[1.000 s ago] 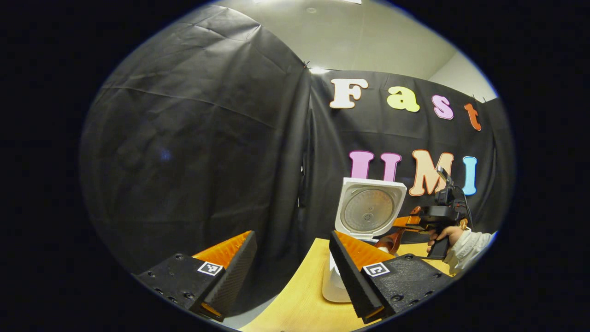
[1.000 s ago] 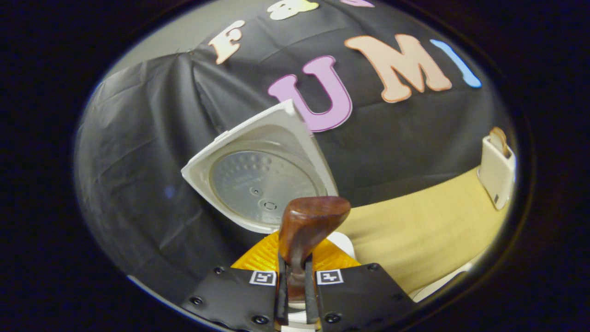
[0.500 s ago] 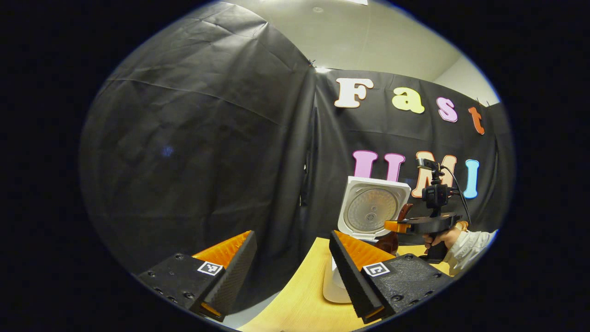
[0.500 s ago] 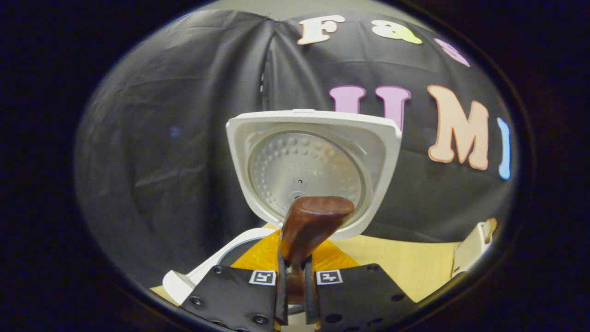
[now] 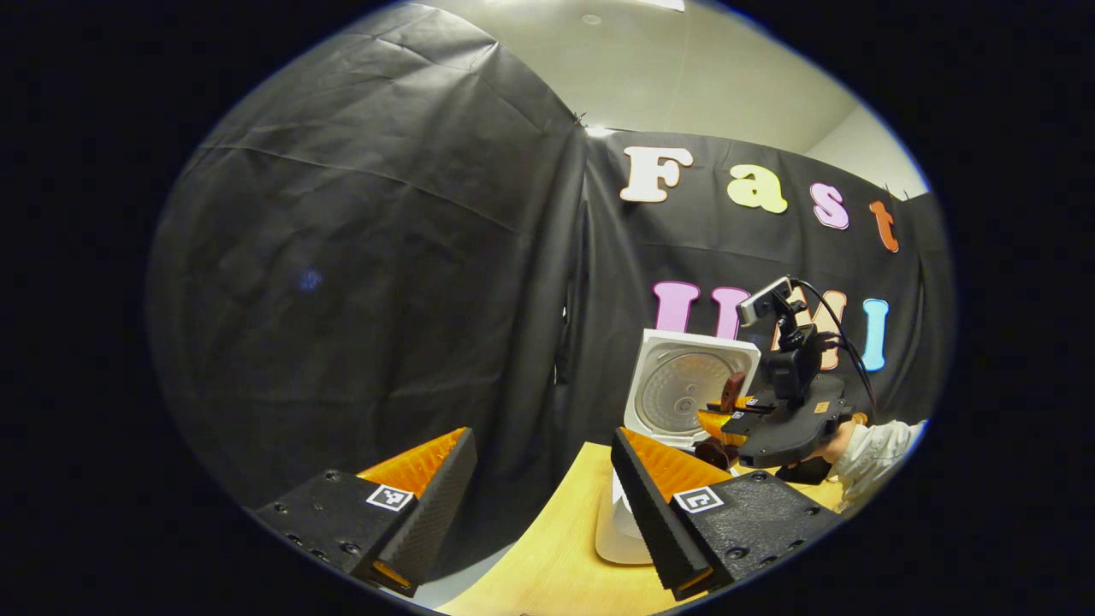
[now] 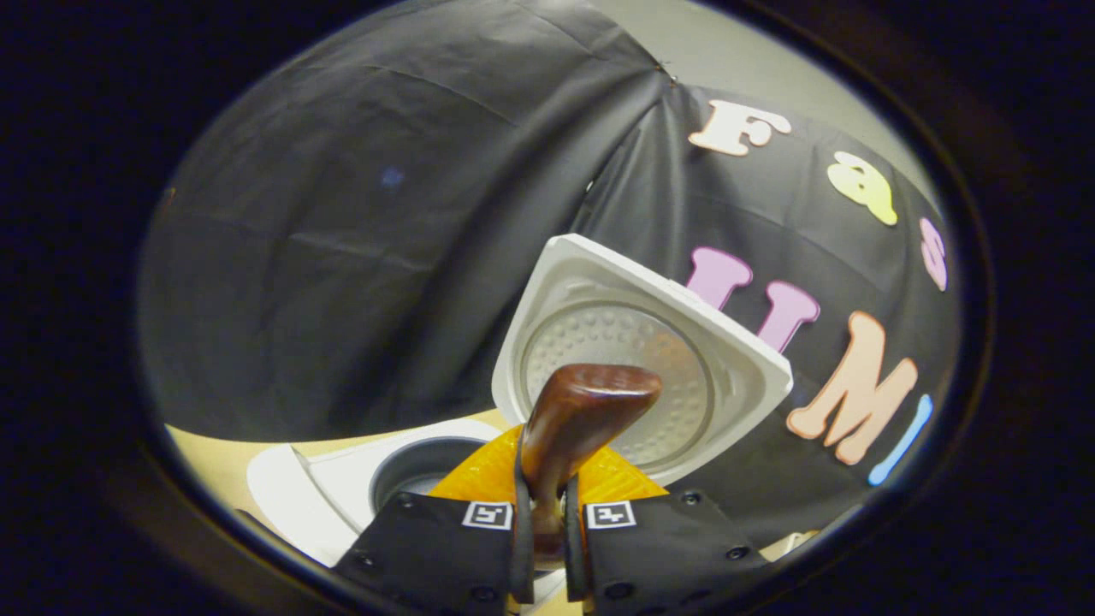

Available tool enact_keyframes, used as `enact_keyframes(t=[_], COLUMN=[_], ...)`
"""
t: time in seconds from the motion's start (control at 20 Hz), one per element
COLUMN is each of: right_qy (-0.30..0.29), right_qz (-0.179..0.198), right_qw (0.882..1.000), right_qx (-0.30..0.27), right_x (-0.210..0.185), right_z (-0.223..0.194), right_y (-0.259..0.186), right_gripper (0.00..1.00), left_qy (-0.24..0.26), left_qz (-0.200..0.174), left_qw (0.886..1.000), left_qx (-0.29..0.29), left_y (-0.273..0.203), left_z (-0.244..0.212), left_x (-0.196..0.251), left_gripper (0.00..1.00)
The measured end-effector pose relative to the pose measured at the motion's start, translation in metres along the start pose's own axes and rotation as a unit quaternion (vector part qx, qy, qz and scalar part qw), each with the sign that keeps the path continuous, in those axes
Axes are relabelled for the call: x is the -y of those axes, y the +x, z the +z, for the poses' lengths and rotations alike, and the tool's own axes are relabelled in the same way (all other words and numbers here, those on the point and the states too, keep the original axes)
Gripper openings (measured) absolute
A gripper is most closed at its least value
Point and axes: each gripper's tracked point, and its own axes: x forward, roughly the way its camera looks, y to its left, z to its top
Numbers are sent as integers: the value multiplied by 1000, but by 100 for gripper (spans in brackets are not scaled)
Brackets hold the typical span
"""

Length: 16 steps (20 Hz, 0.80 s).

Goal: Close the left gripper, press the button to open the rice cooker; take a wooden spoon from the chopstick holder with the right hand, scoop a spoonful of rice and pour it into the rice cooker, then put the wooden spoon back into the chopstick holder.

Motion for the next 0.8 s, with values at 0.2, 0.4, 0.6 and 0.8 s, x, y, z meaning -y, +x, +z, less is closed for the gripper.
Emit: enact_keyframes(t=[0.2,0.4,0.6,0.8], right_qy=[75,183,244,287], right_qz=[14,14,5,-8], right_qw=[997,983,970,958], right_qx=[-7,-13,-16,-20], right_x=[8,42,77,112], right_z=[5,5,-6,-27], right_y=[-10,-20,-44,-69], right_gripper=[17,18,17,17], left_qy=[0,11,15,20], left_qz=[-8,-24,-43,-67], left_qw=[1000,1000,999,997], left_qx=[3,11,17,21], left_y=[0,1,17,22], left_z=[2,14,20,24], left_x=[3,16,48,76], left_gripper=[91,91,93,94])
